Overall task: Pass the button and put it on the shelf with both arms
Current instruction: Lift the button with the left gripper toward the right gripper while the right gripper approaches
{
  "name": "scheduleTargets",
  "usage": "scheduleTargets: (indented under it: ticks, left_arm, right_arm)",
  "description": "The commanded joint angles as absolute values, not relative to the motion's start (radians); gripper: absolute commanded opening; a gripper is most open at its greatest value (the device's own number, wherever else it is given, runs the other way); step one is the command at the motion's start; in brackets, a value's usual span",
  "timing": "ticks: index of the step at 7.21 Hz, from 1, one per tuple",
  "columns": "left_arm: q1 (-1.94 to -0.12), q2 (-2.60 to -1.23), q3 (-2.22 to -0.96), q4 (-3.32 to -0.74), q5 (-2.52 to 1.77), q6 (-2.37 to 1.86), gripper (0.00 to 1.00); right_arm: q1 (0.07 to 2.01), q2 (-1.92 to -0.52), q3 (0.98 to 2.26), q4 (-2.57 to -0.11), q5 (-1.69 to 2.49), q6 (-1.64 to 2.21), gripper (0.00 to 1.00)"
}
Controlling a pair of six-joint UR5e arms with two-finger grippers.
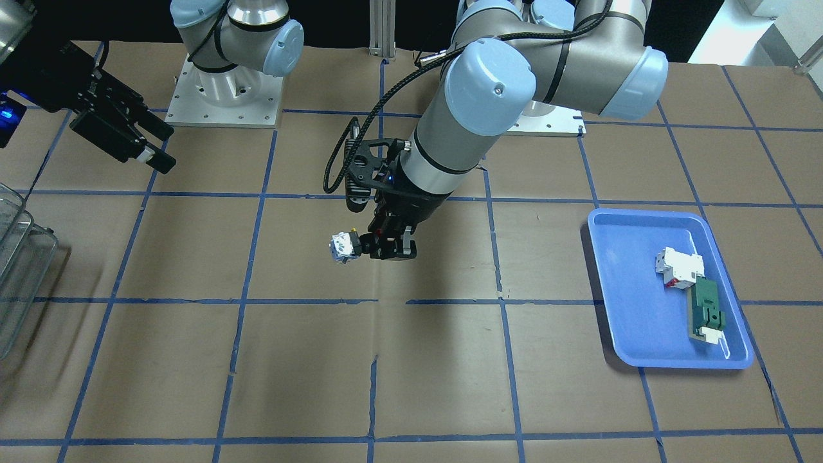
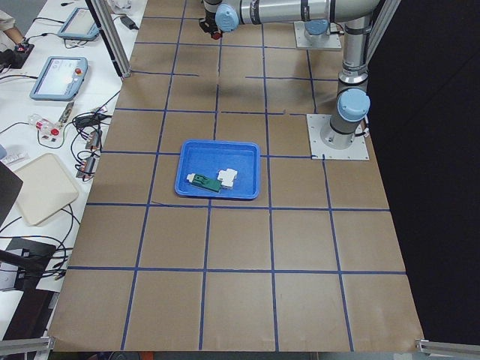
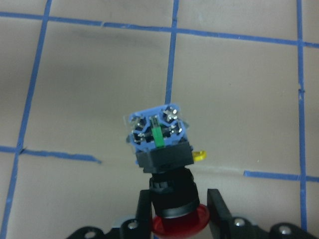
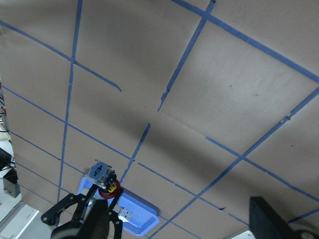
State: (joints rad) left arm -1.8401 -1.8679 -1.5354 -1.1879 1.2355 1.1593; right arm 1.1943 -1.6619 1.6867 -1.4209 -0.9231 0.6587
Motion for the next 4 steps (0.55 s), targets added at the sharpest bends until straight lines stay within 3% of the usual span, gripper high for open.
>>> scheduleTargets:
  ticks: [1,4]
  left_arm:
    - [-1.903,-1.885,-1.534,-1.1,1.232,1.066,0.0]
    - [-2.029,-1.882,-1.552,-0.954,1.224,1.002,0.0]
  right_arm:
    - [1.189,-1.654,1.706,-1.416,-0.823,0.774,1.0]
    - [1.192,-1.589,1.766,-1.425,-0.689,0.807,1.0]
